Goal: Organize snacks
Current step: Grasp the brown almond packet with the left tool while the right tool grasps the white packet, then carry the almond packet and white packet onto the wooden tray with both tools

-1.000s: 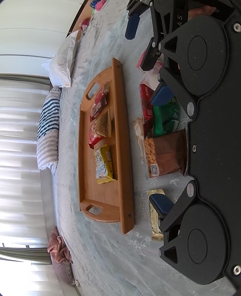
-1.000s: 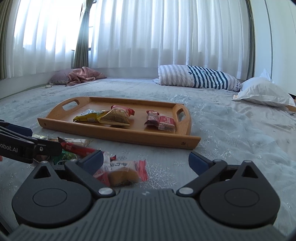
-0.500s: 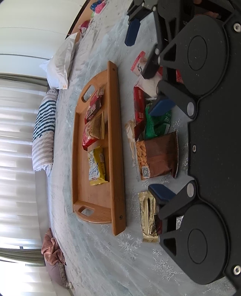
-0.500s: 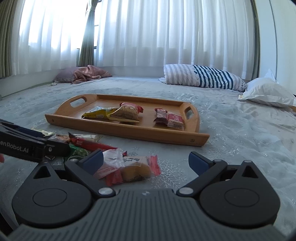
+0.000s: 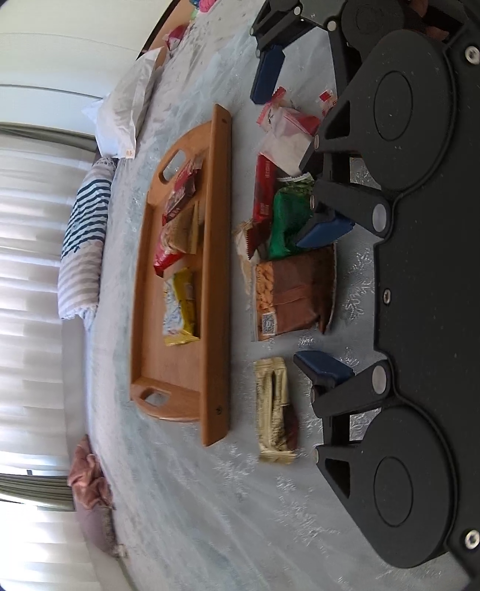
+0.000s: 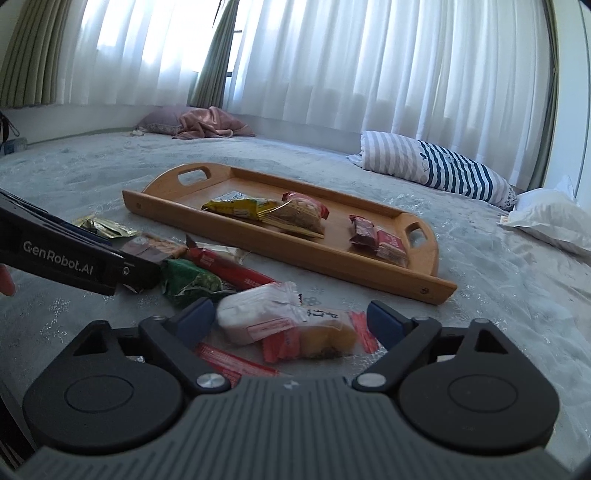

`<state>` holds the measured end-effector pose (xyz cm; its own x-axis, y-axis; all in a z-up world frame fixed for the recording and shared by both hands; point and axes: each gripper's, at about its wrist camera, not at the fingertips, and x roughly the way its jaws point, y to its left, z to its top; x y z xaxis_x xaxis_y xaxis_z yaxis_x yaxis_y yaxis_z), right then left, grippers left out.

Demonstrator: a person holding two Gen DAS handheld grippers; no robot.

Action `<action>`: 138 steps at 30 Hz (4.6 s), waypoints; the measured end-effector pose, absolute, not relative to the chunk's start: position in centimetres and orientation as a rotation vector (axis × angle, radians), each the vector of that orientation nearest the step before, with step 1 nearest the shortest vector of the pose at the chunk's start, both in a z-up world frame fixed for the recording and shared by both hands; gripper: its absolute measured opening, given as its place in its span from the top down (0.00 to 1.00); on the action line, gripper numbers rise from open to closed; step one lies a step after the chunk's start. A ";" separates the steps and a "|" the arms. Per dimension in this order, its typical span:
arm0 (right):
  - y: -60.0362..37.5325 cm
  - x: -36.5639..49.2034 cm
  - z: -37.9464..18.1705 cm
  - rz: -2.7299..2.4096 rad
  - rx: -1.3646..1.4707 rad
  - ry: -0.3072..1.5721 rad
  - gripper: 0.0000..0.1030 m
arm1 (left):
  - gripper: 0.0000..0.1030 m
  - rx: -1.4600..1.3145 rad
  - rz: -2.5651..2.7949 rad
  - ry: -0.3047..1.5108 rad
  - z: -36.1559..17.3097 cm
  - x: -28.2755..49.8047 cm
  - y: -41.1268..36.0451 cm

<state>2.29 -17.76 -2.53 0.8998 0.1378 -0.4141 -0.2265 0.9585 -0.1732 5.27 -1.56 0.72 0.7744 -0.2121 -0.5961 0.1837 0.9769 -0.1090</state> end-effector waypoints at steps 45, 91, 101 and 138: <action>-16.8 3.1 -1.5 0.213 -0.213 0.381 0.82 | 0.60 -0.013 -0.210 0.598 2.4 6.1 -2.3; -17.5 2.2 -1.6 0.260 -0.210 0.413 0.32 | 0.60 -0.029 -0.201 0.596 3.3 6.2 -2.1; -15.9 2.4 -1.8 0.241 -0.289 0.431 0.50 | 0.60 -0.034 -0.197 0.595 3.1 6.5 -2.0; -22.6 16.4 1.5 0.048 0.102 0.534 0.51 | 0.60 -0.071 -0.091 0.613 3.5 18.2 0.6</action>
